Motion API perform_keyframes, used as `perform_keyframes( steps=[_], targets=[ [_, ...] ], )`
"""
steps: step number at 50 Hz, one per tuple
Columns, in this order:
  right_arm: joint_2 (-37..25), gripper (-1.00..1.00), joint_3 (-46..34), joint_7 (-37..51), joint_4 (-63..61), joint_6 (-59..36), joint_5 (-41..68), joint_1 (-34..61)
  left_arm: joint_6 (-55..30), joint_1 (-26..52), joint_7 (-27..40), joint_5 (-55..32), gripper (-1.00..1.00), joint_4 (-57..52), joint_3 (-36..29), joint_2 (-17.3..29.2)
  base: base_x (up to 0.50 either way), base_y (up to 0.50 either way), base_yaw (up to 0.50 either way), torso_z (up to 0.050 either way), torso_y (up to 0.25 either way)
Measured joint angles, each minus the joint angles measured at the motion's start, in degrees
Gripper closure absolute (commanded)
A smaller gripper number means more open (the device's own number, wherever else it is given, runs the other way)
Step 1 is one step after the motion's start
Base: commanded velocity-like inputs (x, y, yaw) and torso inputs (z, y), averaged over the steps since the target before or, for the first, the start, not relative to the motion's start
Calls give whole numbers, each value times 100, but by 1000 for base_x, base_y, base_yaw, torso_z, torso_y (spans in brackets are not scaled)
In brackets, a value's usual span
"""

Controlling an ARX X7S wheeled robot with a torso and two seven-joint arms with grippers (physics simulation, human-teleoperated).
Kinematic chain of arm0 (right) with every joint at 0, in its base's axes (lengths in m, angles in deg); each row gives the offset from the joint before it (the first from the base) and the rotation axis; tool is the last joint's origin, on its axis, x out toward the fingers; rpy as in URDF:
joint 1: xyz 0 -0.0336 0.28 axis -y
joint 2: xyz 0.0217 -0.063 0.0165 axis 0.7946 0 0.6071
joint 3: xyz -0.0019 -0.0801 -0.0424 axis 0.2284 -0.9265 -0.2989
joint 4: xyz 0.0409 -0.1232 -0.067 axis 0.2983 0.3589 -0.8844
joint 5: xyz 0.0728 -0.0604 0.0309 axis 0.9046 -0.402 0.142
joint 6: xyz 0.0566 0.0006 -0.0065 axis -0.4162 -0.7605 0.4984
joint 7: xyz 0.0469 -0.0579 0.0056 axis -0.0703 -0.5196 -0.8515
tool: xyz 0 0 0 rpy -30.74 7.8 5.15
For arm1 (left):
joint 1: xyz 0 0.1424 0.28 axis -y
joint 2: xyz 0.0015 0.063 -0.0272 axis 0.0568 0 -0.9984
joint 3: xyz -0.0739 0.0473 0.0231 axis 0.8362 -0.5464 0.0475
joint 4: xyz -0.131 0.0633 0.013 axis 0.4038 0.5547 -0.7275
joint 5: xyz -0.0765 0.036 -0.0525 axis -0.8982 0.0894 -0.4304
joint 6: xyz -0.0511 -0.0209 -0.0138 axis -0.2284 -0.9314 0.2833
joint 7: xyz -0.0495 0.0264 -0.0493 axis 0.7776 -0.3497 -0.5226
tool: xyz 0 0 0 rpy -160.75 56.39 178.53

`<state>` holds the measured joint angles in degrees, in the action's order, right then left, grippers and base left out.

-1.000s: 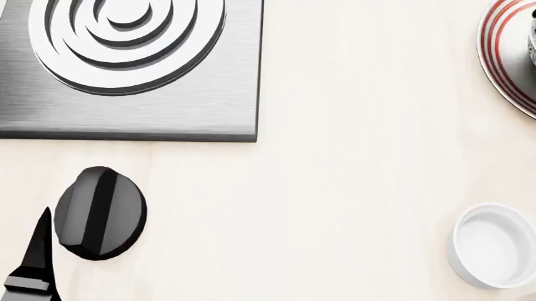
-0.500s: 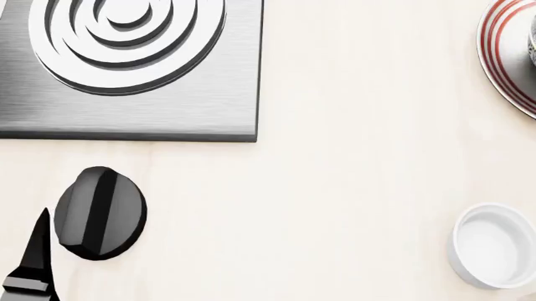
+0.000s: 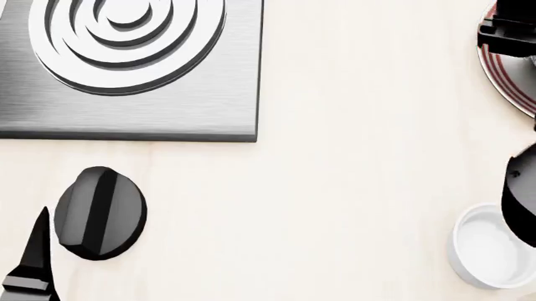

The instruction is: Pick the akita bowl next to the ramekin and place it on the plate.

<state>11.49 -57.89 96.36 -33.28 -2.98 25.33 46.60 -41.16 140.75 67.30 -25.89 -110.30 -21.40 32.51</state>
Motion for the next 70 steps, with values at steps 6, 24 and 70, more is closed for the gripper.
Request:
perform_keyframes(
  steps=[6, 24, 70],
  targets=[
    [-82, -100, -100, 258, -325, 126, -323, -194, 3, -9, 3, 9, -100, -2, 0, 7, 0, 0, 0, 0, 0],
    [-36, -100, -497, 891, -855, 153, -1338, -696, 3, -30, 18, 29, -100, -3, -3, 0, 0, 0, 0, 0, 0],
    [450, -100, -1260, 1761, -2502, -688, -2941, -1296, 150, -127, -1, 77, -100, -49, 20, 158, 0, 0, 0, 0, 0]
  ],
)
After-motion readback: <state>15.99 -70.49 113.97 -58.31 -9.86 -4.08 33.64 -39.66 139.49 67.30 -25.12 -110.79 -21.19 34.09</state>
